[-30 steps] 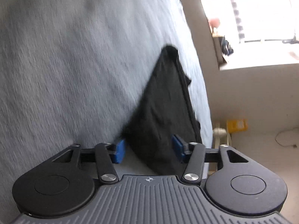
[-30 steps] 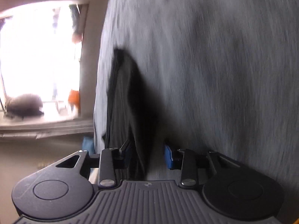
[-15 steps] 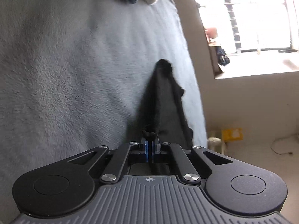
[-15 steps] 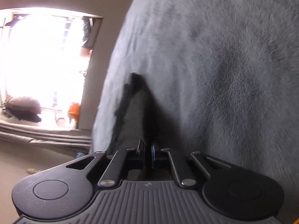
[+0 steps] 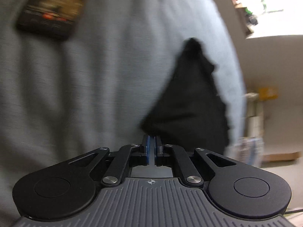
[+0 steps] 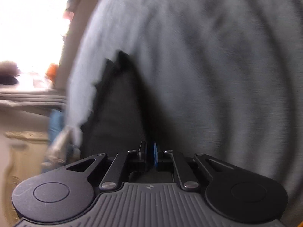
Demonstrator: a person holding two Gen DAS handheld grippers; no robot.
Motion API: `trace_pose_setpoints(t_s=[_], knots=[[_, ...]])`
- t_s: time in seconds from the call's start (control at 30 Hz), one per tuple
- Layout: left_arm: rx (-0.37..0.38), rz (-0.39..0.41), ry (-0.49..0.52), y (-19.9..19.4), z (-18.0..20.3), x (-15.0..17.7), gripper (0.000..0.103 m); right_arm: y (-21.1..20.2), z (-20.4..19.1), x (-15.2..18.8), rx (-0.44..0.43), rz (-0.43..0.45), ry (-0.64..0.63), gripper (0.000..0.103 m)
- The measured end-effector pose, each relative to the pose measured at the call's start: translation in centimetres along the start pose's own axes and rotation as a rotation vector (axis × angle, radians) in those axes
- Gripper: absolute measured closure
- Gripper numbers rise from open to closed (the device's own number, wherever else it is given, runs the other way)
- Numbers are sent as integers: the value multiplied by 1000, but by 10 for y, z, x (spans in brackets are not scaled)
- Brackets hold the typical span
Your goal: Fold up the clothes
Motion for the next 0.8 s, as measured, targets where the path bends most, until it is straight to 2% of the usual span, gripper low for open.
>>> trace_pose_setpoints(t_s=[0.1,0.17,0.23,0.3,0.37,0.47,0.53,0.67,0.8], knots=[[-37,89,48,-11,7,-16,100,-19,0,-13,71,53,-63,94],[-25,150,108,-18,23,-30,97,-32,-28,-19,71,103,-195,93],[-22,176,202,-13,46,-42,97,-23,-69,-22,46,105,-335,92],[-29,197,344,3,78,-50,97,-1,-114,-23,17,79,-474,92],[-71,225,535,30,111,-48,97,38,-159,-14,4,18,-622,91],[-138,255,816,68,154,-38,97,99,-208,14,44,-74,-859,91],[-173,244,940,94,167,-31,96,140,-232,30,88,-127,-981,91],[-216,207,1017,138,175,-39,96,199,-250,42,193,-196,-1139,92],[-152,243,949,152,178,-67,96,223,-264,26,213,-177,-1181,92]])
Point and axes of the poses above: each gripper's, at about its wrist camera, not at the fingertips, and y roughly the way its jaws point, z to its right, x to its underside, the point moved 1 cm from there along y, roughly the way its jaws point, and after that the axes turned 3 degrees about -x, right-handed, at the moved point
